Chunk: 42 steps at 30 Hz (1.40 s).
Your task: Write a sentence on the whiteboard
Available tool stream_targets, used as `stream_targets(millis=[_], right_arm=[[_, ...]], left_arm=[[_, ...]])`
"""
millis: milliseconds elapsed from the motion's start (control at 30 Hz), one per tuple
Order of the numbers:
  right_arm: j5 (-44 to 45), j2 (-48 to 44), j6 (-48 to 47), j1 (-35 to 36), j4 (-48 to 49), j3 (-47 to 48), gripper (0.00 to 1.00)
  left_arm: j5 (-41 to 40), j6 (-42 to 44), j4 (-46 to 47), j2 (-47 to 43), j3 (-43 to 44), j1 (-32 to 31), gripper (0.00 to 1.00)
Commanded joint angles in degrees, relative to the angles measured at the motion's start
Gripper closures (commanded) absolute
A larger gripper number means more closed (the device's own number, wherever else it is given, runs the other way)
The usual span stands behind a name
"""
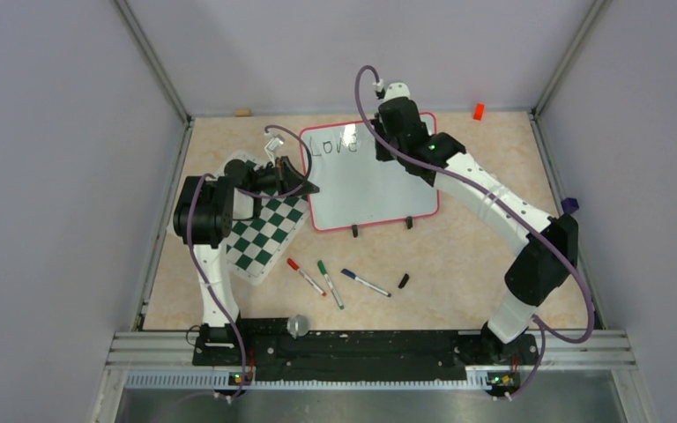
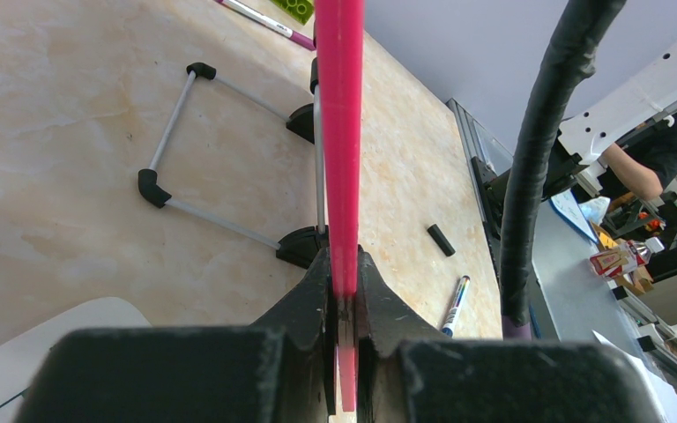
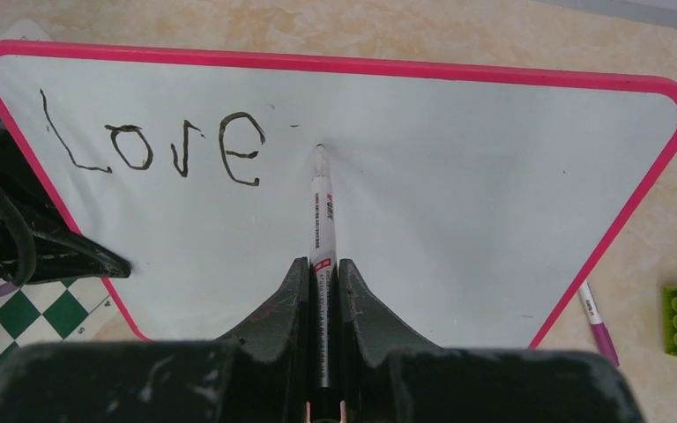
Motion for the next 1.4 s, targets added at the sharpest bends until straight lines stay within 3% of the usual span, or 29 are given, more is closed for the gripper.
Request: stream_targets(millis=[0,167,400,567,1367], right_arm=[[-0.74,-3.28,-3.00,1.67,-0.08,0.53,1.00],[2.71,-3.96,-6.66,5.67,-1.03,-1.03,1.00],[5.84,-2.84,-5.03,5.41,-0.33,-0.45,1.00],[0.41,-2.13,0.62,1.59,-0.82,1.19,1.00],[0.41,1.47,-1.36,-0.51,0.37,4.94,1.00]], left_arm=[[1.56,2.70,6.66,-0.30,0.91,-0.25,1.00],[1.24,2.78,6.66,-0.23,0.74,-0.26,1.00],[1.12,2.65,6.64,-0.15,0.83,-0.28,1.00],[1.47,2.70,6.66,-0.30,0.82,-0.29,1.00],[1.54,2.70,6.66,-0.29,0.83,-0.23,1.00]])
